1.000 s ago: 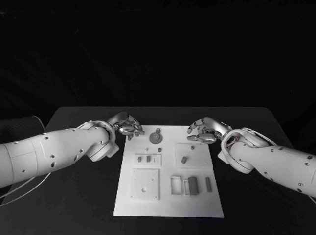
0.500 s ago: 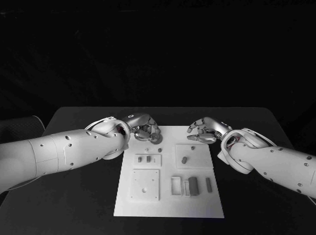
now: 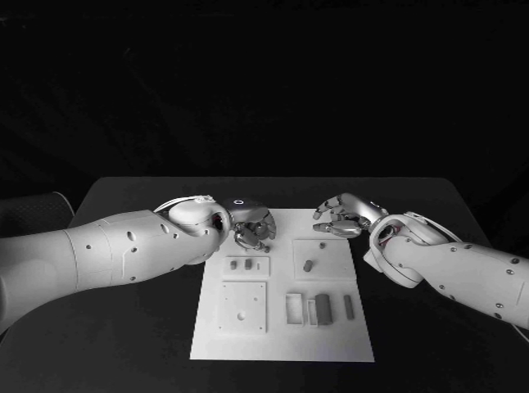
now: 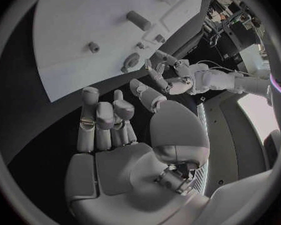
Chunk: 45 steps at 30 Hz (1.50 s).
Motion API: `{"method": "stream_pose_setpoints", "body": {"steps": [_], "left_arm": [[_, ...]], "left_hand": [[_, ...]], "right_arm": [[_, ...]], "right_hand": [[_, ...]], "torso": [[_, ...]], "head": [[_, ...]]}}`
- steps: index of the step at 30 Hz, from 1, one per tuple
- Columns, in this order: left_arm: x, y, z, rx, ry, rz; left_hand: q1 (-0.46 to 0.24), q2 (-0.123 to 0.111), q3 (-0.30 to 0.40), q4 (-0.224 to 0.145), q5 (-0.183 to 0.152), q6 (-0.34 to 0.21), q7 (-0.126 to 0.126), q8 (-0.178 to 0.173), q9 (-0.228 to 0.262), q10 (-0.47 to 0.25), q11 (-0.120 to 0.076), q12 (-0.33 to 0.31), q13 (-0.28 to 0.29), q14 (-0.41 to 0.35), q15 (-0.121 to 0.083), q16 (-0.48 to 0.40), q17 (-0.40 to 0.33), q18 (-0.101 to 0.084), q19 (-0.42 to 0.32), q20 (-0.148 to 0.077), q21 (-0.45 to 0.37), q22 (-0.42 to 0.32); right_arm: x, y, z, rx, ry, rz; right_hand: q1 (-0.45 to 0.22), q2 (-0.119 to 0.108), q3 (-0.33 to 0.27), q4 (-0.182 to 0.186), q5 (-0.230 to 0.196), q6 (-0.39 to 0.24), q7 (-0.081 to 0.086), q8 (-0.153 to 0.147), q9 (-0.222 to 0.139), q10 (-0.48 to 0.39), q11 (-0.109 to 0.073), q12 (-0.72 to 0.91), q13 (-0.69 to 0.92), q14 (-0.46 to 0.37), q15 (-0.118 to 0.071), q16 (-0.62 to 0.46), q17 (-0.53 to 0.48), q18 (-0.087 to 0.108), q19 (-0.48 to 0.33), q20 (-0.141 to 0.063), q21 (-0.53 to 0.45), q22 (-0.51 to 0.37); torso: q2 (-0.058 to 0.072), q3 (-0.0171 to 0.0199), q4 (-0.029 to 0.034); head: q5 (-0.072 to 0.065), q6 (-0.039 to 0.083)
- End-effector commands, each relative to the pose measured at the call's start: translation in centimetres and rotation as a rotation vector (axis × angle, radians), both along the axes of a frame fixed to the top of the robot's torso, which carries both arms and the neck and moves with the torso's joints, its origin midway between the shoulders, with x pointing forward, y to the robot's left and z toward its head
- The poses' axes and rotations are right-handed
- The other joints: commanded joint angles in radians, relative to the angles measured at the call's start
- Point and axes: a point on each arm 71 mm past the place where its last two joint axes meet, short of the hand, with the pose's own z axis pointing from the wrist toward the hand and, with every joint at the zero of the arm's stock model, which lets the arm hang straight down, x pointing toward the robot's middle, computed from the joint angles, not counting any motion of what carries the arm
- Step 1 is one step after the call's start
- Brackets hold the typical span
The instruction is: Assemble the parts on the task board
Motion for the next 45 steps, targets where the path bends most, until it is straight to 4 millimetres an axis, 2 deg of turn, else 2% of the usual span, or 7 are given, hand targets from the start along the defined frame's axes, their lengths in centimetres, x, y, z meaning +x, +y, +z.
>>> {"method": "stream_pose_setpoints", "body": {"steps": [1,6,12,21,35,45], "left_arm": [[0.0,-0.4,-0.3,0.085,-0.016,-0.062],[0.4,-0.6,-0.3,0.098,-0.039,-0.065],[0.9,-0.6,-0.3,0.102,-0.054,-0.06],[1.2,-0.7,-0.6,0.122,-0.049,-0.057],[0.9,-1.0,-1.6,0.137,-0.031,-0.065],[0.9,-0.7,-1.7,0.147,-0.023,-0.061]], "left_hand": [[0.008,0.0,0.009,0.001,0.005,-0.005,-0.007,0.001,-0.005,0.007,-0.001,0.01,0.004,0.005,-0.001,0.009,0.002,0.064,-0.003,-0.008,0.008,0.026],[0.013,0.004,0.019,0.001,0.006,-0.02,-0.011,-0.006,-0.017,0.017,-0.006,0.033,0.012,0.015,-0.006,0.028,0.007,0.066,0.006,-0.014,0.033,0.025],[0.012,0.014,0.032,0.003,0.007,-0.019,-0.008,-0.005,-0.023,0.018,-0.004,0.043,0.014,0.017,-0.005,0.034,0.008,0.067,0.005,-0.016,0.046,0.025],[0.007,0.016,0.04,0.003,0.006,-0.021,-0.006,-0.005,-0.027,0.017,-0.002,0.049,0.014,0.018,-0.003,0.039,0.009,0.068,0.004,-0.016,0.054,0.024],[0.007,0.009,0.048,0.0,0.006,-0.011,-0.004,0.002,-0.031,0.015,0.0,0.055,0.013,0.016,-0.001,0.042,0.008,0.07,-0.001,-0.016,0.063,0.023],[0.01,0.006,0.05,0.0,0.006,-0.013,-0.003,0.001,-0.033,0.015,0.001,0.056,0.012,0.016,-0.001,0.043,0.007,0.071,-0.002,-0.016,0.065,0.023]], "right_arm": [[0.0,0.1,0.0,0.006,-0.007,0.009],[-0.1,0.2,0.1,0.007,-0.007,0.009],[-0.1,0.2,0.1,0.008,-0.008,0.011],[-0.2,0.3,0.2,0.01,-0.009,0.012],[-0.2,0.2,0.2,0.01,-0.009,0.011],[-0.2,0.2,0.2,0.009,-0.008,0.01]], "right_hand": [[0.003,-0.002,-0.002,0.0,0.0,-0.003,0.004,-0.004,-0.001,-0.002,0.006,-0.003,0.001,0.003,0.003,-0.005,-0.001,0.013,0.003,-0.007,-0.003,0.017],[0.002,-0.002,-0.002,0.0,0.001,-0.003,0.004,-0.004,-0.001,-0.002,0.006,-0.003,0.001,0.003,0.003,-0.005,-0.001,0.013,0.003,-0.007,-0.003,0.017],[0.002,-0.001,-0.002,0.0,0.001,-0.004,0.004,-0.005,-0.001,-0.002,0.007,-0.003,0.001,0.003,0.003,-0.005,-0.001,0.013,0.003,-0.007,-0.003,0.017],[0.002,-0.002,-0.003,0.0,0.001,-0.004,0.004,-0.005,-0.001,-0.002,0.007,-0.003,0.001,0.004,0.004,-0.005,-0.001,0.013,0.004,-0.007,-0.002,0.017],[0.002,-0.002,-0.003,0.0,0.002,-0.004,0.005,-0.005,0.0,-0.002,0.007,-0.002,0.002,0.004,0.004,-0.005,-0.001,0.013,0.004,-0.007,-0.002,0.017],[0.001,-0.002,-0.003,0.0,0.002,-0.004,0.005,-0.005,0.0,-0.002,0.007,-0.002,0.002,0.004,0.004,-0.004,-0.001,0.013,0.005,-0.007,-0.002,0.017]], "torso": [[0.001,-0.0004,-0.0003],[0.002,-0.0002,-0.001],[0.009,-0.0012,-0.0041],[0.016,0.0018,-0.009],[0.013,0.001,-0.0076],[0.013,0.0006,-0.0073]], "head": [[-0.001,-0.001],[-0.003,-0.004],[-0.003,-0.002],[-0.001,-0.001],[-0.004,-0.007],[-0.005,-0.006]]}}
